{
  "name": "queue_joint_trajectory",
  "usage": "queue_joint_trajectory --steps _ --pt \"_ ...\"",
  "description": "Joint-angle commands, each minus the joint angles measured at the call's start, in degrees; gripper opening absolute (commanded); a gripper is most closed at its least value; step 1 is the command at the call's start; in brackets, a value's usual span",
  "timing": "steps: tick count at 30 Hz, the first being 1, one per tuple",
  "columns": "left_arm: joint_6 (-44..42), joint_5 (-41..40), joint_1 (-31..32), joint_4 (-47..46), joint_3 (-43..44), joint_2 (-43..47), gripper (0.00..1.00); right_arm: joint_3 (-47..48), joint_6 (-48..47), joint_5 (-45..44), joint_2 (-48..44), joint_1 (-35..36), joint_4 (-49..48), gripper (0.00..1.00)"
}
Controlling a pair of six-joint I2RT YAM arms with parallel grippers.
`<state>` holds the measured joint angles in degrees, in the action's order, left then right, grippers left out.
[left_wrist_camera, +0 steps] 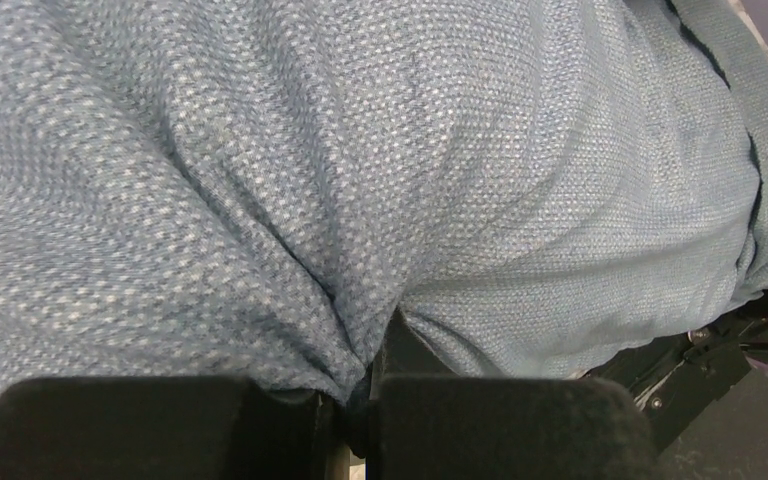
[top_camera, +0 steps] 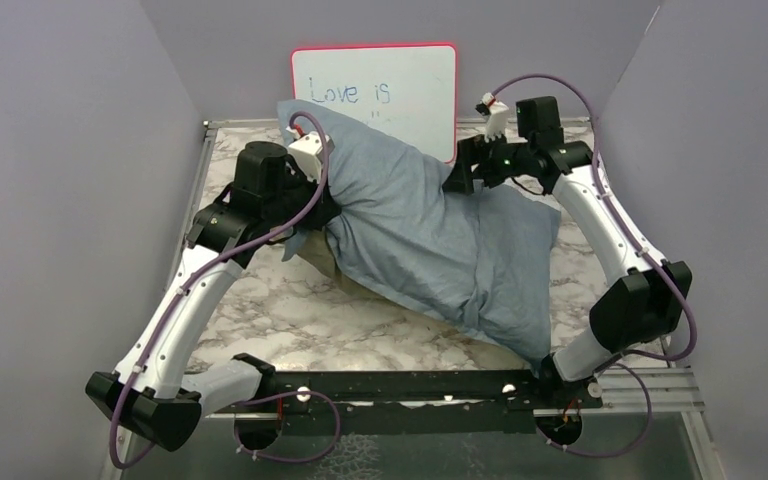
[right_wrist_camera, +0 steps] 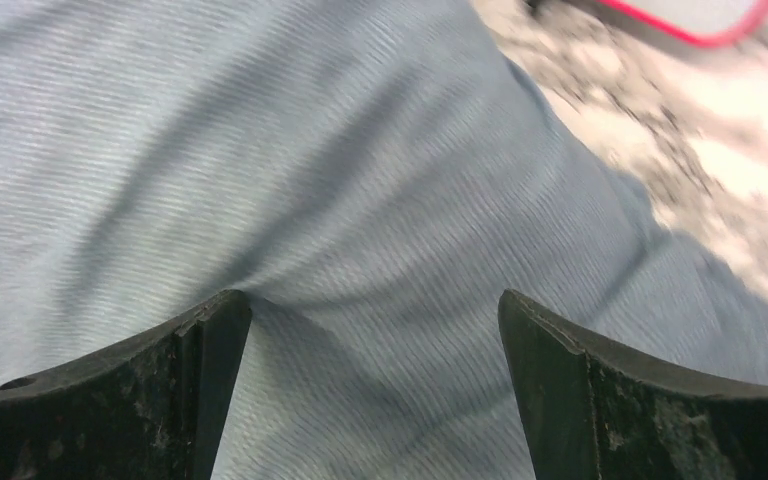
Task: Remove the pillowcase from the pillow
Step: Adjust the pillow at the center of the board.
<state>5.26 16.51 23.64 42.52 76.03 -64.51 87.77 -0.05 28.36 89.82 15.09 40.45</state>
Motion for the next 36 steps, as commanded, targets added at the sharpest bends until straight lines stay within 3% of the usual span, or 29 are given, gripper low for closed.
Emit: queue_joint_trajectory --steps 1,10,11,13,15,16,21,26,32,36 --pt "-2.2 3.9 0.2 -8.5 0.0 3.5 0.0 4.1 -6.6 16.3 4.0 0.1 -4.5 1.0" --pt "-1.6 5.3 0.2 -8.8 -1.0 3.2 0.0 0.9 -5.0 24.7 12.4 2.9 -5.1 1.0" --pt "-1.6 5.4 0.2 -9.0 -1.1 3.2 0.0 0.2 -5.5 24.5 12.2 4.2 -5.4 0.91" --pt "-1.6 5.4 0.2 -9.2 -1.0 2.6 0.0 -1.3 -3.6 22.1 11.2 6.2 -6.9 0.58" --pt "-1.4 5.2 0.2 -9.2 0.0 1.8 0.0 -3.0 2.6 15.6 9.2 6.3 -10.1 0.08" --pt "-1.3 4.7 0.2 -9.3 0.6 1.5 0.0 -3.7 5.0 11.8 7.9 6.3 -11.4 0.01" --pt "-0.3 -1.7 -0.3 -9.0 7.4 -1.1 0.0 -3.4 11.2 6.2 -0.8 6.3 -14.6 0.01" --pt "-0.2 -4.5 -2.9 -6.6 22.1 -8.2 0.0 -3.6 15.7 2.4 -10.6 6.3 -14.7 0.01" --pt "3.4 -1.8 -4.8 -5.6 38.0 -19.4 0.0 -8.9 23.6 1.4 -19.6 6.4 -11.3 0.01" --pt "8.0 7.7 -4.9 -5.7 46.4 -28.1 0.0 -13.7 28.2 0.0 -28.4 6.4 -13.1 0.01"
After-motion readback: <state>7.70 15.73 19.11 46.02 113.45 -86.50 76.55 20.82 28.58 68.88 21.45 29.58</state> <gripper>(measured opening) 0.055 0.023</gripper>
